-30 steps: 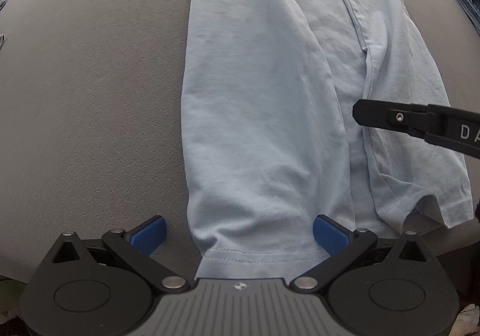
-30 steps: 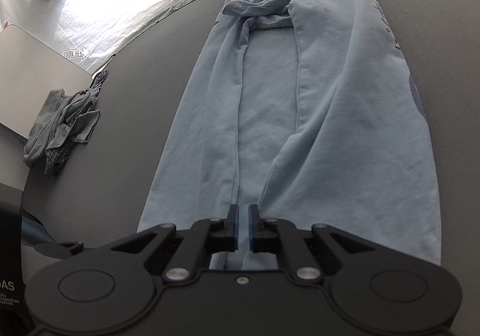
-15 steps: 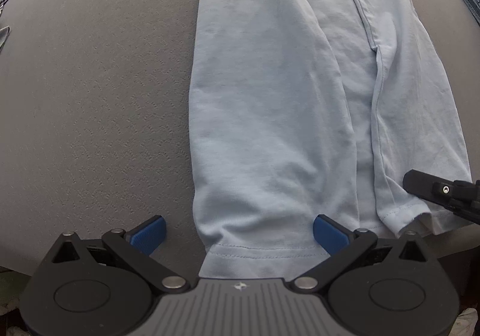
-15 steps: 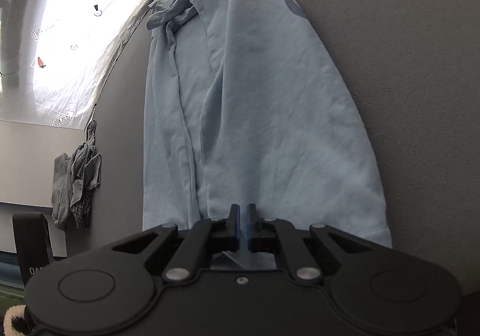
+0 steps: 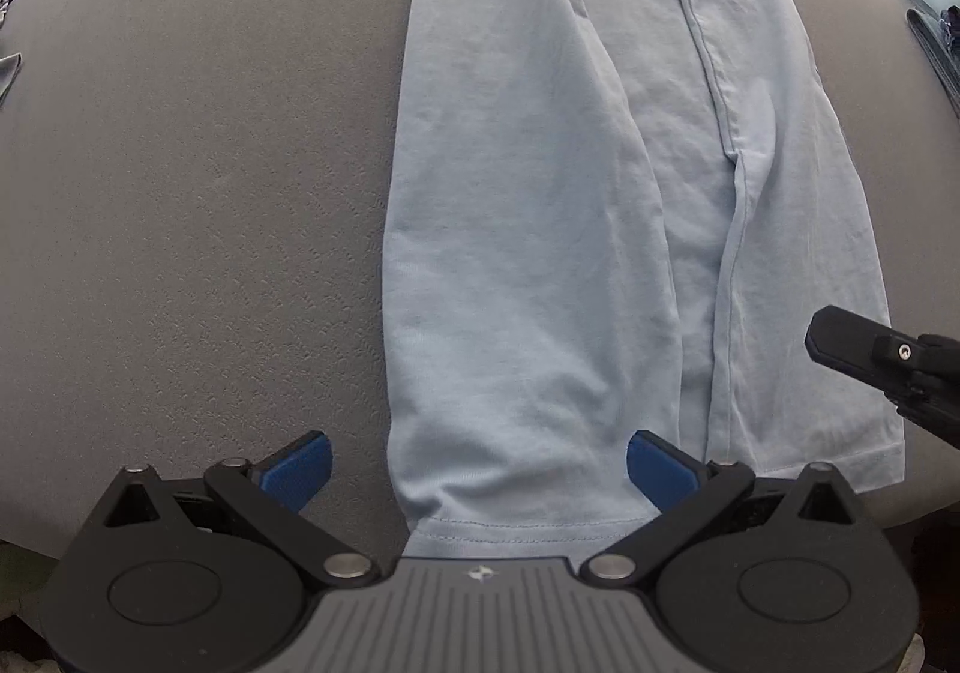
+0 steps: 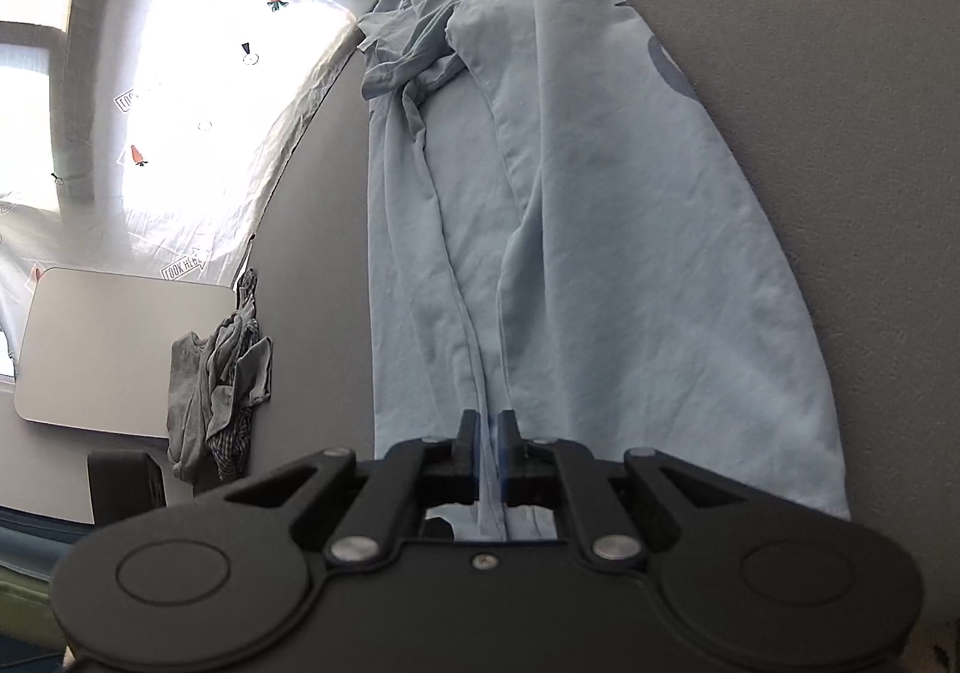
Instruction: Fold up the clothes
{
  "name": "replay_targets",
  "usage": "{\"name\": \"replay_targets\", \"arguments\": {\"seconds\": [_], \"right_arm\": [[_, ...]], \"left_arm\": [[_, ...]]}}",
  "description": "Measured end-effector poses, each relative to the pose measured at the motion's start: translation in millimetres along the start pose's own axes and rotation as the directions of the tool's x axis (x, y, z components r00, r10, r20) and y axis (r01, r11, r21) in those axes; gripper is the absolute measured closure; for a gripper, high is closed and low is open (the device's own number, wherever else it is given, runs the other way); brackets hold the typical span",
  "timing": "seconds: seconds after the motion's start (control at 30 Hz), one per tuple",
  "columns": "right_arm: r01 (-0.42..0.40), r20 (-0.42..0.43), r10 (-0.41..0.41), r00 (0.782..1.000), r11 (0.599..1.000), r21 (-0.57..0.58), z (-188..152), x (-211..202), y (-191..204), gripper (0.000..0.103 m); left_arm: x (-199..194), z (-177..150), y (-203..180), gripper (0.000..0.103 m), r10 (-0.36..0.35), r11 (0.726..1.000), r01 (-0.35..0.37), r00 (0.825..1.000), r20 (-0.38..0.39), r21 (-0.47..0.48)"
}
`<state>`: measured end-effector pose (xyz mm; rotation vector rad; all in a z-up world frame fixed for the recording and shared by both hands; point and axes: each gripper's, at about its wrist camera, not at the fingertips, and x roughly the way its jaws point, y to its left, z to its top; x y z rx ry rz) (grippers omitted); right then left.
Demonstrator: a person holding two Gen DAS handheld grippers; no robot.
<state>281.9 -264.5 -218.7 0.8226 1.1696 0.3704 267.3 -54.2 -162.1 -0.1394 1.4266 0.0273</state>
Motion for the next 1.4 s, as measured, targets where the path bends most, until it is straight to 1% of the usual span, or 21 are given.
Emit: {"name": "replay_targets", "arguments": {"seconds": [0.13, 0.23, 0.3, 0.33, 0.4, 0.5, 0.63, 0.7, 0.8, 0.83, 0.9, 0.97, 1.0, 1.03, 1.07, 1.13, 1.2, 1.27, 1.3, 1.33, 1.4], "right_arm": [[0.003, 0.062, -0.001, 0.998, 0.999, -0.032, 32.2, 2.2, 12.7, 0.095], [0.006, 0.108, 0.000, 0.994, 0.998, -0.055, 56.3, 3.9, 22.3, 0.094], [0.011, 0.130, -0.001, 0.992, 0.997, -0.071, 72.4, 8.1, 28.7, 0.093], [0.016, 0.139, -0.005, 0.990, 0.996, -0.083, 83.3, 12.1, 32.8, 0.093], [0.040, 0.161, -0.021, 0.987, 0.993, -0.115, 105.1, 22.5, 43.6, 0.093], [0.067, 0.184, -0.036, 0.982, 0.984, -0.167, 141.2, 48.3, 60.5, 0.093], [0.082, 0.212, -0.039, 0.977, 0.977, -0.195, 195.9, 99.0, 79.5, 0.093], [0.072, 0.209, -0.032, 0.977, 0.980, -0.184, 221.9, 124.6, 82.5, 0.093], [0.060, 0.205, -0.027, 0.978, 0.986, -0.155, 253.4, 161.1, 86.2, 0.093], [0.071, 0.200, -0.041, 0.979, 0.987, -0.145, 260.7, 173.9, 86.7, 0.093], [0.087, 0.171, -0.066, 0.983, 0.990, -0.114, 266.0, 194.6, 83.6, 0.093], [0.057, 0.127, -0.045, 0.991, 0.994, -0.095, 259.6, 210.8, 82.4, 0.094], [0.044, 0.107, -0.032, 0.994, 0.993, -0.112, 253.9, 215.9, 84.8, 0.094], [0.037, 0.093, -0.023, 0.995, 0.988, -0.152, 245.7, 217.7, 90.8, 0.094], [0.023, 0.078, -0.009, 0.997, 0.983, -0.184, 238.3, 218.6, 95.8, 0.094], [-0.048, 0.043, 0.056, 0.997, 0.986, -0.162, 231.9, 211.1, 96.2, 0.094], [-0.084, 0.080, 0.095, 0.992, 0.988, -0.130, 227.4, 193.7, 92.4, 0.094], [-0.040, 0.142, 0.058, 0.988, 0.991, -0.126, 225.0, 177.6, 88.8, 0.094], [0.001, 0.165, 0.019, 0.986, 0.993, -0.118, 225.2, 172.5, 85.5, 0.094], [0.033, 0.171, -0.013, 0.985, 0.993, -0.116, 224.4, 170.1, 83.2, 0.094], [0.056, 0.175, -0.032, 0.984, 0.989, -0.134, 213.7, 155.9, 79.6, 0.094]], "left_arm": [[-18.3, 25.3, 6.1, 0.000, -0.030, 0.999, 0.033, 0.995, 0.095, -0.029], [7.3, 73.9, 39.5, 0.000, -0.035, 0.998, 0.044, 0.989, 0.146, -0.054], [-12.5, 84.1, 40.0, 0.000, -0.029, 0.997, 0.041, 0.986, 0.165, -0.069], [-8.3, 95.1, 42.3, 0.000, -0.026, 0.996, 0.040, 0.984, 0.176, -0.078], [16.9, 134.5, 48.2, 0.000, -0.032, 0.994, 0.051, 0.980, 0.195, -0.092], [5.9, 161.7, 50.4, 0.000, -0.037, 0.992, 0.063, 0.973, 0.226, -0.112], [14.1, 207.1, 56.6, 0.000, -0.030, 0.989, 0.066, 0.965, 0.260, -0.131], [23.1, 231.4, 63.4, 0.000, -0.012, 0.990, 0.048, 0.968, 0.251, -0.136], [33.1, 254.4, 62.2, 0.000, 0.023, 0.990, 0.009, 0.973, 0.232, -0.138], [38.2, 262.5, 62.0, 0.000, 0.032, 0.991, 0.000, 0.973, 0.227, -0.137], [47.4, 275.3, 63.5, 0.000, 0.048, 0.990, -0.017, 0.975, 0.219, -0.142], [54.6, 282.9, 65.9, 0.000, 0.063, 0.986, -0.028, 0.975, 0.212, -0.164], [56.5, 283.2, 67.7, 0.000, 0.063, 0.984, -0.026, 0.976, 0.209, -0.174], [58.1, 282.6, 71.0, 0.000, 0.060, 0.983, -0.021, 0.977, 0.206, -0.184], [59.4, 281.9, 73.6, 0.000, 0.058, 0.981, -0.018, 0.977, 0.204, -0.191], [61.5, 278.4, 80.6, 0.000, 0.062, 0.978, -0.021, 0.979, 0.196, -0.208], [61.9, 273.6, 86.2, 0.000, 0.070, 0.977, -0.028, 0.978, 0.195, -0.214], [60.7, 265.2, 87.6, 0.000, 0.074, 0.977, -0.032, 0.979, 0.192, -0.212], [60.5, 258.8, 86.4, 0.000, 0.076, 0.978, -0.036, 0.979, 0.188, -0.205], [60.3, 252.5, 85.2, 0.000, 0.077, 0.979, -0.040, 0.980, 0.185, -0.199], [59.9, 239.9, 82.9, 0.000, 0.080, 0.982, -0.047, 0.981, 0.177, -0.186]]}}
